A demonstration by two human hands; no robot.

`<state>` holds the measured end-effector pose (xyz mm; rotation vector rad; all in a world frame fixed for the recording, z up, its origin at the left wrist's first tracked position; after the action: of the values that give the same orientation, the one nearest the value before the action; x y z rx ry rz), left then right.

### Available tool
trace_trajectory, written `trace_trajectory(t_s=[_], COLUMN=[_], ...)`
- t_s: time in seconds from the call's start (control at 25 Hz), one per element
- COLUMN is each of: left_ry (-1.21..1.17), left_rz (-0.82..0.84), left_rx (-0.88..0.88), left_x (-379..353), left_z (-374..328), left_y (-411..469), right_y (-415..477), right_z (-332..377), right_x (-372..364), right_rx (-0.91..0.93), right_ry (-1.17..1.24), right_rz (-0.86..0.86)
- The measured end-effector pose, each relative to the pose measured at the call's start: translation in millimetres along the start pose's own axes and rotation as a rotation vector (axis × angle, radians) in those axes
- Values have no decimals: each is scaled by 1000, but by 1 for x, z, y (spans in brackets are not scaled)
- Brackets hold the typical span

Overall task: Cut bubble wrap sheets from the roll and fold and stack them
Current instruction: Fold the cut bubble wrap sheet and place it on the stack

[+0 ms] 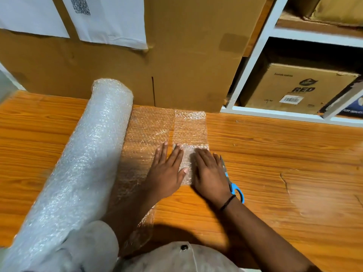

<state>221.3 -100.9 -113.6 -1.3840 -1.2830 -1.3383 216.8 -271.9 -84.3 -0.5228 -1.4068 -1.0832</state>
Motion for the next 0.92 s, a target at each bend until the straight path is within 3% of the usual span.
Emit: trace_trajectory(t_s=[0.24,0.56,0.92], left_ry=[-49,-31,-476], left_rz=[-40,-9,-23], left_rx=[-13,14,-7], left_x=[1,5,13], left_z=[2,4,10], left_y=[0,1,6], right_y=[-12,-35,-33], right_z=[-1,-2,-1], right_x=[-12,19,18], right_rx=[18,234,208], right_ry=[-30,57,66], right_rz=[115,17,-72])
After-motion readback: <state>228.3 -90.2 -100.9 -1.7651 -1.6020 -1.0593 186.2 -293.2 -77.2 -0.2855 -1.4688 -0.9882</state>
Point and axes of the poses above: each hand's wrist, its own y-axis towards the middle knuckle, its own x-axis out of the back of the hand, z = x × y, the point moved 3 cm from there along y, towards the middle knuckle, and after that the axes turned 10 degrees about x, right-handed, at the moved point
